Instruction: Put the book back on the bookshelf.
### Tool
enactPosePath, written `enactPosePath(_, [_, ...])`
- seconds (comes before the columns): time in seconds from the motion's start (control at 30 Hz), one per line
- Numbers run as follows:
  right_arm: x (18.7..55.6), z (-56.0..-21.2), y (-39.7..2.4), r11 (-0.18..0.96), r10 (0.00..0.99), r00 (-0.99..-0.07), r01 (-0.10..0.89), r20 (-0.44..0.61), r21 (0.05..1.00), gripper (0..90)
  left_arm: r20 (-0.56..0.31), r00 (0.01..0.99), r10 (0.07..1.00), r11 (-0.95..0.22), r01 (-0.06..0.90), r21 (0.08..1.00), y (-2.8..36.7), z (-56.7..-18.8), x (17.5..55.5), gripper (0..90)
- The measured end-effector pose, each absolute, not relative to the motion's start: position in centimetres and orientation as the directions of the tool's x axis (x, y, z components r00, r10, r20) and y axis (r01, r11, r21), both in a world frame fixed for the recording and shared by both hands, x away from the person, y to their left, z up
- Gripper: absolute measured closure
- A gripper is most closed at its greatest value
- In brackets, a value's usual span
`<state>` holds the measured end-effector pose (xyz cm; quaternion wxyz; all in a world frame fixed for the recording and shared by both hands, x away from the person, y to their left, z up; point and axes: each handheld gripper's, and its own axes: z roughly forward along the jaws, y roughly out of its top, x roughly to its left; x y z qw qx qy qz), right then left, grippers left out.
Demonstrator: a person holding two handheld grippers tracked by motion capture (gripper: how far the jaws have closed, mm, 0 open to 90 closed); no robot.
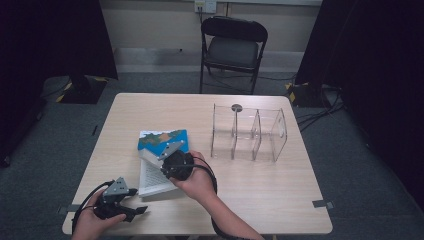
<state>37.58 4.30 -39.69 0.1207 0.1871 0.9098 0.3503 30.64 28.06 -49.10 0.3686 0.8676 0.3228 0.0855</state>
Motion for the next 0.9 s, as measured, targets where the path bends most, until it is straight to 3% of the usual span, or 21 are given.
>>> enactPosePath(0.1, [37.5,-39.3,4.4,0.687,0.426,-0.901,0.262,-0.082,0.678,75.1,-0.088,0.768,0.635,-0.511,0.502,0.698,27.7,-49.3,30.7,23.3])
enactPosePath(0.13, [37.6,-39.1,4.4,0.685,0.428,-0.901,0.266,-0.079,0.679,75.2,-0.044,0.782,0.621,-0.548,0.474,0.689,27.7,-49.2,30.9,23.0])
enactPosePath(0.33, [37.6,-38.1,4.4,0.688,0.439,-0.896,0.281,-0.074,0.669,75.3,-0.064,0.747,0.661,-0.494,0.499,0.712,27.0,-49.5,31.1,23.2])
enactPosePath(0.63, [37.2,-36.2,3.9,0.68,0.457,-0.888,0.315,-0.046,0.662,75.4,-0.008,0.734,0.679,-0.503,0.474,0.722,26.3,-49.7,31.2,26.1])
enactPosePath(0.9, [36.4,-36.9,3.2,0.676,0.451,-0.892,0.319,-0.031,0.664,75.1,-0.036,0.737,0.675,-0.49,0.484,0.725,26.3,-49.5,31.3,34.5])
